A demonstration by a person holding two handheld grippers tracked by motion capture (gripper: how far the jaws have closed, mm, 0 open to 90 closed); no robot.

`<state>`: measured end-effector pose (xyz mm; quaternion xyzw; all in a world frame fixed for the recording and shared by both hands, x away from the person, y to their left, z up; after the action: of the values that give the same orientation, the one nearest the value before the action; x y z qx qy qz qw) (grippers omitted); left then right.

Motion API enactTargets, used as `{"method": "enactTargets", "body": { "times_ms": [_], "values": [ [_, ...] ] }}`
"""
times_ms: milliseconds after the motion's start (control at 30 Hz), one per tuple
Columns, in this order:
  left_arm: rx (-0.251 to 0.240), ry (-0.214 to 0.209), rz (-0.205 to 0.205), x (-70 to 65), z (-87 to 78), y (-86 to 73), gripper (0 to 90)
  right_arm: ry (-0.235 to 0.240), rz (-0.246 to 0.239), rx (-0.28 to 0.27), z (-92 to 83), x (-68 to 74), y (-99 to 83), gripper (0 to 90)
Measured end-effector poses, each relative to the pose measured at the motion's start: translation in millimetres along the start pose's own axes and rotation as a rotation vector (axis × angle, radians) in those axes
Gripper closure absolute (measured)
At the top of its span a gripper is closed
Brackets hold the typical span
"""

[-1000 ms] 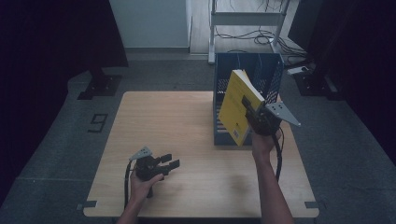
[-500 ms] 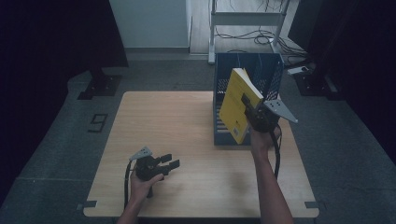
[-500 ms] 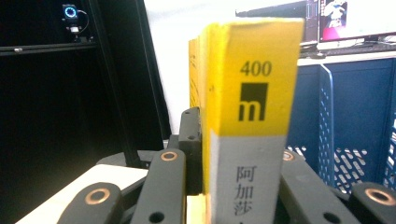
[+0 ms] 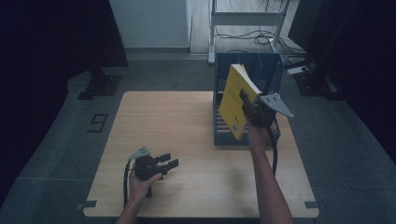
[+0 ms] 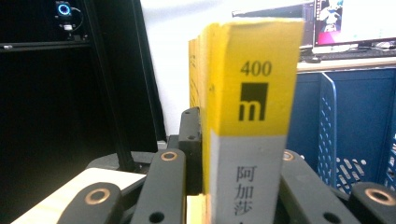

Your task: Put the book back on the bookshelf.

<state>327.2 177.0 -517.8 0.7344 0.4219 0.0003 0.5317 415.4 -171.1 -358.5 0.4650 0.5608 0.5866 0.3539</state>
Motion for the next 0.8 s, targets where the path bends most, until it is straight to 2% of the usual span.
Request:
{"method": "enactTargets", "body": {
  "times_ms": [333, 800],
  "values": [
    [-0.004, 0.001, -0.003, 1.5, -1.9, 0.3, 40.6, -0.022, -0.018, 0.01, 13.3, 2.1, 0.4, 74.5],
    [-0.008, 0.0, -0.006, 3.3, -3.5, 0.8, 40.6, -0.036, -0.018, 0.033, 30.8, 4.2, -7.2, 74.5]
  ]
}}
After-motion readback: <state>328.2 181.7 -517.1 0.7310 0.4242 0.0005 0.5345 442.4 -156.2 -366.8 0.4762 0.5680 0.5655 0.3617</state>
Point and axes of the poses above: each handheld gripper's, and its own axes: z roughly forward along the jaws, y roughly out of its top, x roughly to its left, the point moved 3 cm from there along z, roughly forward along the jaws, and after that the axes turned 4 degrees about x, right-handed, at the moved point
